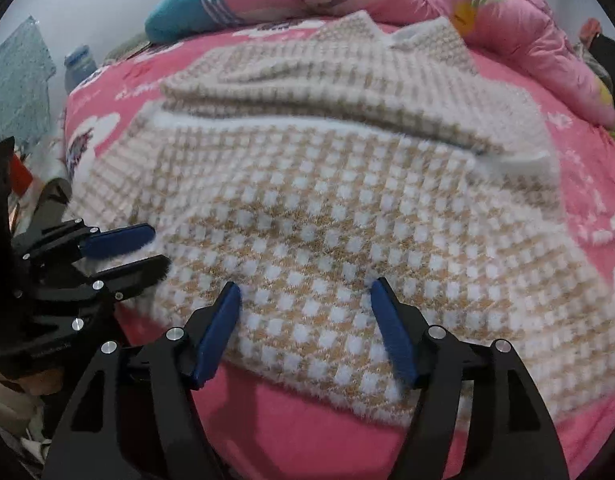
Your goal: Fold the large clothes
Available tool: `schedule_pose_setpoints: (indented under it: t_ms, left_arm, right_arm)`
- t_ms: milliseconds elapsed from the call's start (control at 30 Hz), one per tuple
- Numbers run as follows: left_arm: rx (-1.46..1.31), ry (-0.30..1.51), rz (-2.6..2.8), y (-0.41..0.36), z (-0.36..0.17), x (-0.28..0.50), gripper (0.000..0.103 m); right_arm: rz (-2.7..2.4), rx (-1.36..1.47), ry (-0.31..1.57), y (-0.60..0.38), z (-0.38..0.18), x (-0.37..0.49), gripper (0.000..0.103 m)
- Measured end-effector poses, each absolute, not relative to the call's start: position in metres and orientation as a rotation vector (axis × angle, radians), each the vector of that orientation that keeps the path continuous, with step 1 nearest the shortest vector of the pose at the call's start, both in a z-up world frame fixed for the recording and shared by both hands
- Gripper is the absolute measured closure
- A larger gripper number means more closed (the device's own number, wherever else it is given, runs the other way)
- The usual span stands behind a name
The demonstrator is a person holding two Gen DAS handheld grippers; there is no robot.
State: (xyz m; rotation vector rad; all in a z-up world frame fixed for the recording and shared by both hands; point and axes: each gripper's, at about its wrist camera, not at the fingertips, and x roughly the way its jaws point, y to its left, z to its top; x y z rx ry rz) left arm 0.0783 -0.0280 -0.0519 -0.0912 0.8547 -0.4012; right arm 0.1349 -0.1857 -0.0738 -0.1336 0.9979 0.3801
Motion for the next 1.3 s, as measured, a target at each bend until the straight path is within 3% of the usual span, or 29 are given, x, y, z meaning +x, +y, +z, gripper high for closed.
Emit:
schedule_pose_setpoints:
  t_ms: [67, 133, 267, 433, 500, 633, 800, 867, 1000, 1300]
  left_arm:
    - [-0.086, 0.813, -0.41, -0.025, -0.04, 0.071, 0.066]
    - [-0.078, 0.782, -0.426, -0.026, -0.033, 0.063, 0.059]
    - [-0.018, 0.886, -0.359, -0.04, -0.072, 0.081, 0.052]
    - [-0.078, 0.826, -0.361, -0.027, -0.043, 0.071, 0.053]
    - [-0.067, 0.78, -0.33, -0.018, -0.035, 0.065, 0.046]
    - [-0.068, 0.886, -0.245, -0.012, -0.069, 0.086, 0.04]
    - [-0.106, 0.847, -0.268, -0.004, -0.051, 0.078, 0.038]
    - [-0.129, 0.801, -0.239, 0.01, -0.043, 0.072, 0.028]
    - [-0.15, 0.872, -0.163, 0.027, -0.073, 0.089, 0.025]
    - [-0.139, 0.769, -0.178, 0.019, -0.024, 0.08, 0.019]
  right_arm:
    - [0.367, -0.151, 0.965, -0.189, -0.061, 0.124, 0.038]
    - [0.311, -0.188, 0.952, -0.194, -0.062, 0.117, 0.038]
    - [0.307, -0.118, 0.995, -0.208, -0.105, 0.126, 0.033]
    - [0.291, -0.092, 0.942, -0.218, -0.061, 0.12, 0.033]
    - [0.223, -0.121, 0.902, -0.226, -0.055, 0.12, 0.033]
    - [0.215, -0.03, 0.998, -0.248, -0.105, 0.137, 0.029]
    - [0.208, 0.008, 0.96, -0.259, -0.061, 0.131, 0.029]
    - [0.175, 0.005, 0.918, -0.27, -0.052, 0.126, 0.029]
    - [0.113, 0.026, 1.046, -0.289, -0.102, 0.139, 0.028]
    - [0.209, -0.002, 0.884, -0.247, -0.03, 0.134, 0.027]
